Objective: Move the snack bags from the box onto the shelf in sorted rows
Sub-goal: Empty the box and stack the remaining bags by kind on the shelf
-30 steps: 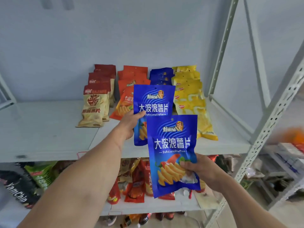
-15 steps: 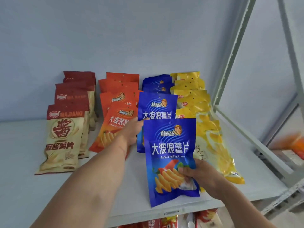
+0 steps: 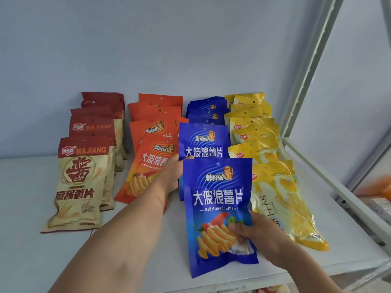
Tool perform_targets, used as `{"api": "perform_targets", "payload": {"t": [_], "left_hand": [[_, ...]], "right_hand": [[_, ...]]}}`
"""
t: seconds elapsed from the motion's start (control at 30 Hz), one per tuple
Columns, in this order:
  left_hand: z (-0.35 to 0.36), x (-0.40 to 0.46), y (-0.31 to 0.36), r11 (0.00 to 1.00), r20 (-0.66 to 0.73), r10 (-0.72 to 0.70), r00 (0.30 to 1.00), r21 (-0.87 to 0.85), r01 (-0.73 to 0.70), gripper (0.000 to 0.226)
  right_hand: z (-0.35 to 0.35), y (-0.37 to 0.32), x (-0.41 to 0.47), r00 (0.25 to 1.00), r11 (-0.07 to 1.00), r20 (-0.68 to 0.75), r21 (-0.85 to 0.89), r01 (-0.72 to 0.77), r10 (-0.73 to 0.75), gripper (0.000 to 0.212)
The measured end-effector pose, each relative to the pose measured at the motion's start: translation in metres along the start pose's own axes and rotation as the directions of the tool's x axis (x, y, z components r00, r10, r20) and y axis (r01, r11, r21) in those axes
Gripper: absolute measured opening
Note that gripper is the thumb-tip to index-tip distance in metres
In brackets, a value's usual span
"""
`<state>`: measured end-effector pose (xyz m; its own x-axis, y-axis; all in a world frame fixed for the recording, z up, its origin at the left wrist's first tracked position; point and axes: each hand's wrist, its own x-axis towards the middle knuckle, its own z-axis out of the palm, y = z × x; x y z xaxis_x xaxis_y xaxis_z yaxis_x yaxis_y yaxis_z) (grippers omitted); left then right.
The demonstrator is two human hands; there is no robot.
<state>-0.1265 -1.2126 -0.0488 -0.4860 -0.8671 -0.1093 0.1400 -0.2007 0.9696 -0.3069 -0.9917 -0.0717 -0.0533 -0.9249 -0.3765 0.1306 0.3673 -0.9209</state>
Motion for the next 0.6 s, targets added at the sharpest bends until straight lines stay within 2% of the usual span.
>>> {"api": "perform_targets", "payload": {"t": [0.1, 0.27, 0.33, 0.4, 0.47, 0.53, 0.6], "left_hand": [[-0.001, -0.006, 0.003, 1.000, -0.040, -0.016, 0.999, 0.013, 0.017, 0.032], [-0.005, -0.005, 0.013, 0.999, -0.192, -0.035, 0.981, 0.008, 0.038, 0.015], [-0.006, -0.002, 0.024, 0.996, -0.336, 0.014, 0.942, 0.085, 0.015, 0.014], [-0.012, -0.001, 0.036, 0.967, -0.492, 0.137, 0.860, 0.254, -0.009, 0.015], [-0.017, -0.009, 0.046, 0.864, -0.544, 0.306, 0.781, 0.504, 0.012, 0.025], [-0.020, -0.022, 0.049, 0.696, -0.468, 0.482, 0.741, 0.718, 0.000, 0.027], [-0.018, -0.036, 0.046, 0.555, -0.344, 0.605, 0.718, 0.829, -0.071, 0.025]], "right_hand": [[0.004, 0.002, 0.005, 1.000, 1.000, -0.006, -0.016, -0.007, 0.007, 0.038], [0.012, 0.001, 0.010, 0.999, 0.996, -0.047, -0.085, 0.005, -0.009, 0.041], [0.014, -0.001, 0.012, 0.997, 0.994, -0.069, -0.108, 0.027, -0.035, 0.034], [0.016, -0.004, 0.016, 0.995, 0.992, -0.083, -0.112, 0.053, -0.062, 0.029], [0.017, -0.010, 0.022, 0.992, 0.989, -0.107, -0.140, 0.056, -0.071, 0.028], [0.018, -0.016, 0.033, 0.990, 0.982, -0.117, -0.183, 0.052, -0.075, 0.032], [0.017, -0.018, 0.046, 0.991, 0.972, -0.116, -0.231, 0.046, -0.074, 0.038]]}}
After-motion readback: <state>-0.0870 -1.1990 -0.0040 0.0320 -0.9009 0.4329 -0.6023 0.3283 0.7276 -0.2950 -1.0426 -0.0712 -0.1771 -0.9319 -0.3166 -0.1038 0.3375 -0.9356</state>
